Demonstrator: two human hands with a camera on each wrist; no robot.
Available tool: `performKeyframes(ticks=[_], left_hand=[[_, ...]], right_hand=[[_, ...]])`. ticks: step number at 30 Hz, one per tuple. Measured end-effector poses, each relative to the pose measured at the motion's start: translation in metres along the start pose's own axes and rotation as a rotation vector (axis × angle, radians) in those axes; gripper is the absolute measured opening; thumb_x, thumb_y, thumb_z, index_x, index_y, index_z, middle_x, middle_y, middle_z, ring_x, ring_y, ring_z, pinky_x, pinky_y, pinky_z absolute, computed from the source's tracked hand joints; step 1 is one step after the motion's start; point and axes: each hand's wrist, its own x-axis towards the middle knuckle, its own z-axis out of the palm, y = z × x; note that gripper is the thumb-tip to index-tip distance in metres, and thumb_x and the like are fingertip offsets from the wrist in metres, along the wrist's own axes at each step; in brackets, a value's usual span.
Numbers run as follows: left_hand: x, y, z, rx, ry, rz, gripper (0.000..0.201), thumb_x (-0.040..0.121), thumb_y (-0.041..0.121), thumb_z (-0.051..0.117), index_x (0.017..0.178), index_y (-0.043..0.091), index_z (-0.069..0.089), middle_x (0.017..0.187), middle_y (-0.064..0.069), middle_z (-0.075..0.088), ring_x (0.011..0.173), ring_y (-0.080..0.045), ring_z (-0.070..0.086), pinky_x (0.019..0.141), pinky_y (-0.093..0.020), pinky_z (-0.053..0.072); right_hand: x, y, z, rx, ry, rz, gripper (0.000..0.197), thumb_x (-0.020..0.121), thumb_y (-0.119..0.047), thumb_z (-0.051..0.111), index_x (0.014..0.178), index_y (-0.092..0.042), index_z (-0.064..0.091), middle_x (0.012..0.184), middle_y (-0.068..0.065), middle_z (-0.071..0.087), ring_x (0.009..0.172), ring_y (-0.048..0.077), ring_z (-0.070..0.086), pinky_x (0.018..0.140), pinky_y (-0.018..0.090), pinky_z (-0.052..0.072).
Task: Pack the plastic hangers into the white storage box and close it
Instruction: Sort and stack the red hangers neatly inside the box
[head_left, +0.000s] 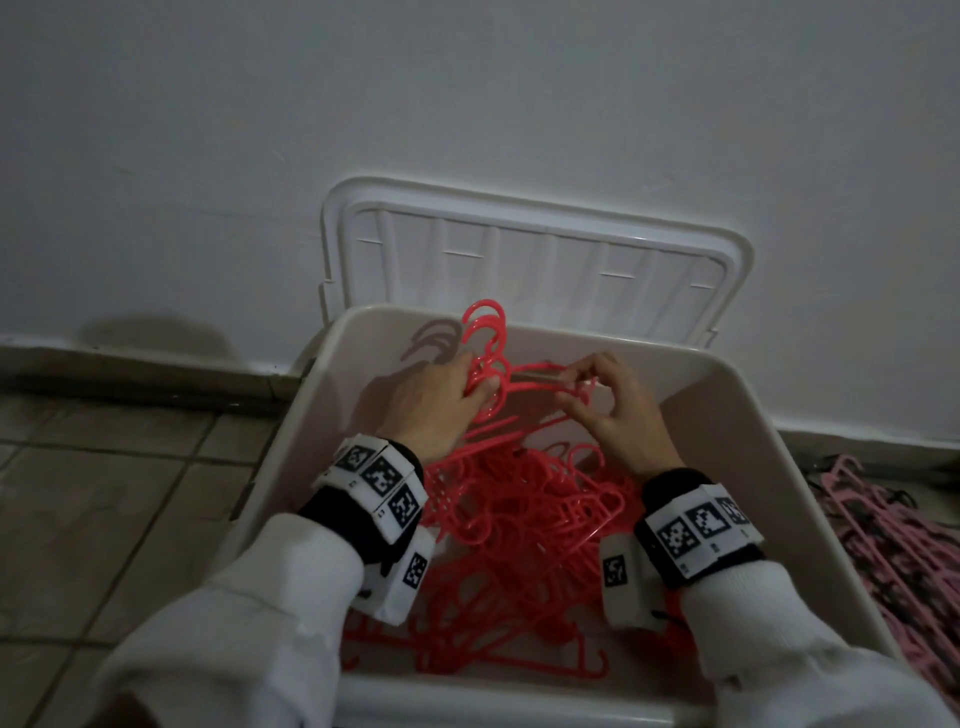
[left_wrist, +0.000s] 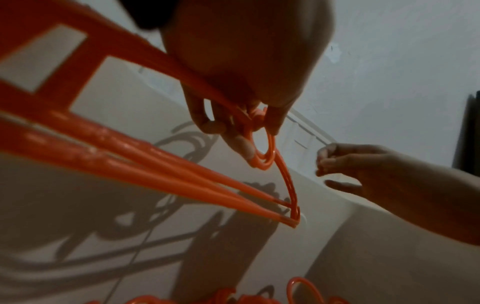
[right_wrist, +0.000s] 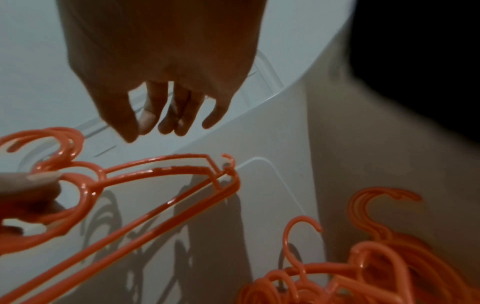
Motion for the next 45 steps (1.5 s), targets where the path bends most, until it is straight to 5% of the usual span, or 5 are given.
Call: performKeyframes(ticks=[13, 25, 31, 42, 45], left_hand=[[-0.002, 0.001, -0.007, -0.073, 0.117, 0.063, 0.035, 0.097, 0.042, 0.041, 0.127, 0.025, 0.049, 0.107, -0.011, 0.064, 0.101, -0.033, 0.058, 0.074, -0.036, 0.041], [0.001, -0.002, -0.003, -0.078, 0.125, 0.069, 0.031, 0.097, 0.045, 0.039, 0.114, 0.024, 0.055, 0.102, -0.012, 0.065, 0.097, -0.035, 0.059, 0.072, -0.036, 0.041], [0.0, 0.001, -0.006, -0.082, 0.109, 0.065, 0.032, 0.097, 0.044, 0.039, 0.114, 0.023, 0.055, 0.1, -0.013, 0.064, 0.096, -0.035, 0.059, 0.077, -0.038, 0.044], [0.0, 0.002, -0.004, -0.065, 0.108, 0.077, 0.033, 0.097, 0.044, 0.038, 0.115, 0.023, 0.056, 0.102, -0.01, 0.064, 0.097, -0.033, 0.06, 0.075, -0.036, 0.043], [0.001, 0.001, -0.005, -0.073, 0.109, 0.077, 0.031, 0.097, 0.044, 0.039, 0.111, 0.022, 0.056, 0.102, -0.009, 0.065, 0.096, -0.033, 0.06, 0.074, -0.036, 0.044]], right_hand=[[-0.022, 0.03, 0.057, -0.643, -0.821, 0.223, 0.038, 0.089, -0.041, 0.055, 0.113, -0.012, 0.056, 0.111, 0.014, 0.062, 0.106, 0.03, 0.058, 0.088, 0.036, 0.044], [-0.002, 0.019, 0.112, -0.736, -0.894, 0.211, 0.043, 0.089, -0.03, 0.053, 0.13, -0.02, 0.052, 0.133, 0.007, 0.053, 0.119, 0.027, 0.053, 0.099, 0.041, 0.043], [0.009, 0.026, 0.07, -0.516, -0.952, 0.418, 0.058, 0.085, -0.012, 0.065, 0.138, -0.017, 0.041, 0.128, -0.005, 0.049, 0.119, 0.013, 0.045, 0.088, 0.013, 0.031], [-0.011, 0.113, 0.079, -0.852, -1.091, 0.452, 0.058, 0.072, -0.032, 0.074, 0.123, -0.042, 0.05, 0.119, 0.012, 0.063, 0.099, 0.03, 0.062, 0.086, 0.049, 0.053], [-0.004, 0.055, 0.06, -0.681, -1.122, 0.497, 0.035, 0.082, -0.024, 0.069, 0.115, -0.014, 0.064, 0.102, 0.009, 0.068, 0.084, 0.013, 0.063, 0.083, 0.031, 0.053]])
